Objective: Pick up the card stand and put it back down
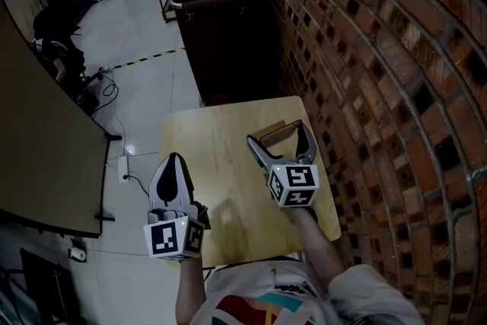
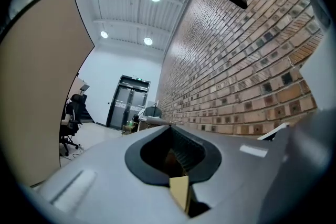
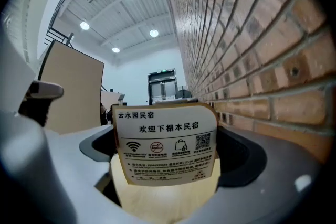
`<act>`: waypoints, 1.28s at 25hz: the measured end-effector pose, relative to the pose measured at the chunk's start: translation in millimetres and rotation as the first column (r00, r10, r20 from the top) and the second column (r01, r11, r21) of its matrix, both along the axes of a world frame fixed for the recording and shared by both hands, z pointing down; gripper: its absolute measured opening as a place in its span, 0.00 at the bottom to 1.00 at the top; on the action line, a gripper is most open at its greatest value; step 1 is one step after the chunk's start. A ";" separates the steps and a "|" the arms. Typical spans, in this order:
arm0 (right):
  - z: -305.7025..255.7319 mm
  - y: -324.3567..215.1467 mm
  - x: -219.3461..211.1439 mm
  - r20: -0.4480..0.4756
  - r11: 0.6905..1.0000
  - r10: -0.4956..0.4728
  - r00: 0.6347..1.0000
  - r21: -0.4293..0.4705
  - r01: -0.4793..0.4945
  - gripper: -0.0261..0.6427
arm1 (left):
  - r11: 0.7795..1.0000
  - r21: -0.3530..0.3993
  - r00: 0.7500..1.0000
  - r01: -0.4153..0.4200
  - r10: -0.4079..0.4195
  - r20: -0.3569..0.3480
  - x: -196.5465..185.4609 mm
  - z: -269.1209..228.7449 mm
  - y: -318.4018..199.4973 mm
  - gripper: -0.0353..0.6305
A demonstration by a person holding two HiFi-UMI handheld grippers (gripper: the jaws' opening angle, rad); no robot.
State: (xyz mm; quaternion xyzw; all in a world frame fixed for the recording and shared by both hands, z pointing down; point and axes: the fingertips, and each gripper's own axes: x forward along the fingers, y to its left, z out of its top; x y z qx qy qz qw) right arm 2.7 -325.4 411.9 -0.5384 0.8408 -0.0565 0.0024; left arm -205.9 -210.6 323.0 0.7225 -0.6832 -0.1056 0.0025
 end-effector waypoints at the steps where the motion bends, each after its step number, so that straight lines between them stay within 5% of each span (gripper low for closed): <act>1: 19.5 -16.7 -2.3 -0.015 0.999 0.004 1.000 -0.040 -0.004 0.89 | 1.000 -0.015 1.000 0.003 -0.003 -0.001 -1.3 5.7 -1.1 0.06; 6: 106.1 -91.3 -10.1 -0.081 0.971 0.048 0.996 -0.231 -0.065 0.89 | 0.996 -0.080 0.999 0.036 -0.036 0.000 -16.8 30.4 -7.8 0.06; 14: 185.1 -150.6 -13.5 -0.123 0.889 0.172 0.978 -0.408 -0.207 0.89 | 0.986 -0.149 0.997 0.074 -0.075 0.004 -37.0 54.9 -32.0 0.06; 32: 182.3 -166.0 -23.4 -0.184 0.903 0.139 0.973 -0.381 -0.201 0.89 | 0.989 -0.144 0.999 0.039 -0.041 -0.013 -26.2 60.6 -54.7 0.06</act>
